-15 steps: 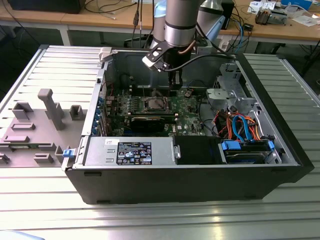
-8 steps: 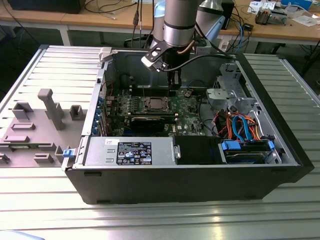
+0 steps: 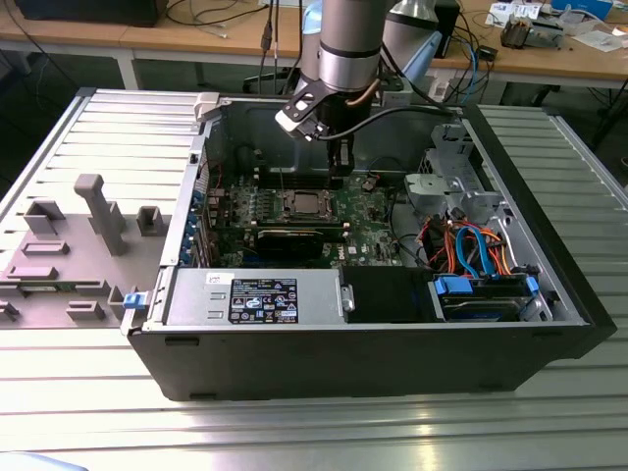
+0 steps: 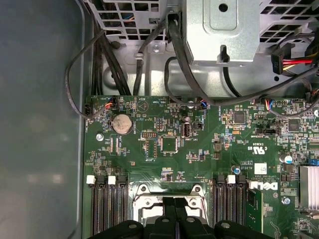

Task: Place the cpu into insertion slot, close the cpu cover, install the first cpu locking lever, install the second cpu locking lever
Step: 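Close the cpu cover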

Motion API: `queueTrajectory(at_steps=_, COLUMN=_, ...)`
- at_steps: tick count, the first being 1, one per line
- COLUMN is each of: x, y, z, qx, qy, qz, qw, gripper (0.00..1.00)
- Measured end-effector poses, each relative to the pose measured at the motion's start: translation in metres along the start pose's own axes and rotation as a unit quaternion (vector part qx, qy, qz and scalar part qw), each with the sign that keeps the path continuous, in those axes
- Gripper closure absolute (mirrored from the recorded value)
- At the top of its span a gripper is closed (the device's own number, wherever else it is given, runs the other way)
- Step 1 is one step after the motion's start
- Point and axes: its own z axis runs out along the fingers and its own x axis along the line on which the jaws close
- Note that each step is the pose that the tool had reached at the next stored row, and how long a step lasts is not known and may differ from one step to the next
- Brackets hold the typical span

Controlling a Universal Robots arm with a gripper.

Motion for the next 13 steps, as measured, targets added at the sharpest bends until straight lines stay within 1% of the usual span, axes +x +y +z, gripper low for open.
queueTrajectory(at_steps=4, x=0.0000, y=-0.0030, z=0.0000, qx=0.0000, qy=0.0001, qz=0.000, qw=1.00000, gripper=0.89)
queueTrajectory(at_steps=10, x=0.0001, y=-0.0124, z=0.0000, qx=0.0000, qy=0.0000, qz=0.000, qw=1.00000, gripper=0.89)
queueTrajectory(at_steps=13, x=0.0002, y=-0.0158, z=0.0001, qx=0.0000, qy=0.0000, qz=0.000, qw=1.00000, gripper=0.89)
